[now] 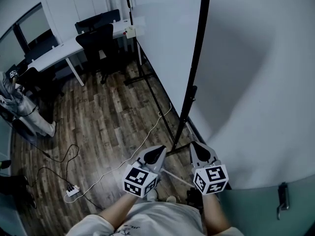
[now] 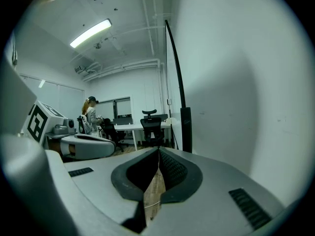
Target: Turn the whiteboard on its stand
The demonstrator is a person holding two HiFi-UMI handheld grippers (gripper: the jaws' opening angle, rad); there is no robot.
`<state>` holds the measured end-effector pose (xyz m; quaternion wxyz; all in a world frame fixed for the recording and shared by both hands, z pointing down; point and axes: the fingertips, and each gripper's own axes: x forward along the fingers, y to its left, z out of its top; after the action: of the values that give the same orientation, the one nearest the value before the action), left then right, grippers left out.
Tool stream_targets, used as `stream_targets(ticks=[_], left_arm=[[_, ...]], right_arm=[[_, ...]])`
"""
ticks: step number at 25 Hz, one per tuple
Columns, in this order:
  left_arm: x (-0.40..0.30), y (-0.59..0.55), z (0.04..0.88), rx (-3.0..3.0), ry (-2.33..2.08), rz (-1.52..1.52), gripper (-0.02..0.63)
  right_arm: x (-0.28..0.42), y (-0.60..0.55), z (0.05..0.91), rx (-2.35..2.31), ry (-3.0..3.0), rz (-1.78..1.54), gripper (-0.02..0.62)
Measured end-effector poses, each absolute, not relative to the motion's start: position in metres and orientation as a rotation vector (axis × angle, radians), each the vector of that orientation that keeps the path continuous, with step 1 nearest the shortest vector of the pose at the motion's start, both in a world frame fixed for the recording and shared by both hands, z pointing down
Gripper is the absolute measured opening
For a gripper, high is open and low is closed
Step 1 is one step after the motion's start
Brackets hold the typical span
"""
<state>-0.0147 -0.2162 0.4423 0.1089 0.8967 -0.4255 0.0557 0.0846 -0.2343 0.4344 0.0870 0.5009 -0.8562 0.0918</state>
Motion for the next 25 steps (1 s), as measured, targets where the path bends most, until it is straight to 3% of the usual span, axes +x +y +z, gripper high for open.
stream_targets(ticks=[25], left_arm=[[-0.028, -0.323, 0.449, 2.652, -1.253, 0.187, 0.011]], right_arm=[[0.081, -0.356, 0.446, 1.573, -2.48, 0.287, 0.018]])
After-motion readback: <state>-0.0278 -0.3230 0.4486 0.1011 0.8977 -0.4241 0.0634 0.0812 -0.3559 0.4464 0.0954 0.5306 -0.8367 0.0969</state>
